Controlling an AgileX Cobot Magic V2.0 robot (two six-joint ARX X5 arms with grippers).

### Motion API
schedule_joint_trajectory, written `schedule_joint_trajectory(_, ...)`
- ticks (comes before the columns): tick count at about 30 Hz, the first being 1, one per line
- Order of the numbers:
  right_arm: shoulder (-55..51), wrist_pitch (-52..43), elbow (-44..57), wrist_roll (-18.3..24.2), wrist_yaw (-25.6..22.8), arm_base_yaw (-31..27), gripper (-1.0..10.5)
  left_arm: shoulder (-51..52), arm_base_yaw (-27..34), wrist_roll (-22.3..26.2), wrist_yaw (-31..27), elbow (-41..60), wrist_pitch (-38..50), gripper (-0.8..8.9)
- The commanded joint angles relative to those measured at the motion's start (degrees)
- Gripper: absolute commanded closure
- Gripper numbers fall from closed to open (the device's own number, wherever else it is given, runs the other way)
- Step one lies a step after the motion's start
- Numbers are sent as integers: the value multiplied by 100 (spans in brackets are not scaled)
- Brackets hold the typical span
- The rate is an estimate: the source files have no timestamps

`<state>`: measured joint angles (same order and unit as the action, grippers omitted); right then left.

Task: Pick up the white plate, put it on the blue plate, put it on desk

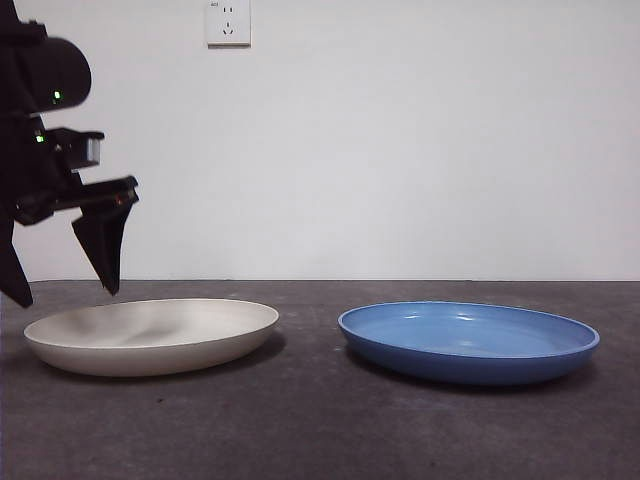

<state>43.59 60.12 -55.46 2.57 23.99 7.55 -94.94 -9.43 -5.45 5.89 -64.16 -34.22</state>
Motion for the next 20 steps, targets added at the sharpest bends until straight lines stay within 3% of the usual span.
schedule_joint_trajectory(1,33,-50,-105,-42,-2,24,489,-269,-13,-9,-33,-127,66,365)
schedule_joint_trajectory(9,33,-52,-105,-39,-2,24,490,-581,-13,-15,-35,-125,70,398)
schedule_joint_trajectory(18,33,-52,-105,-39,-11,24,490,-584,-13,-22,-42,-125,72,774)
schedule_joint_trajectory(20,33,-52,-105,-39,-26,24,490,-581,-13,-22,-42,-125,70,803)
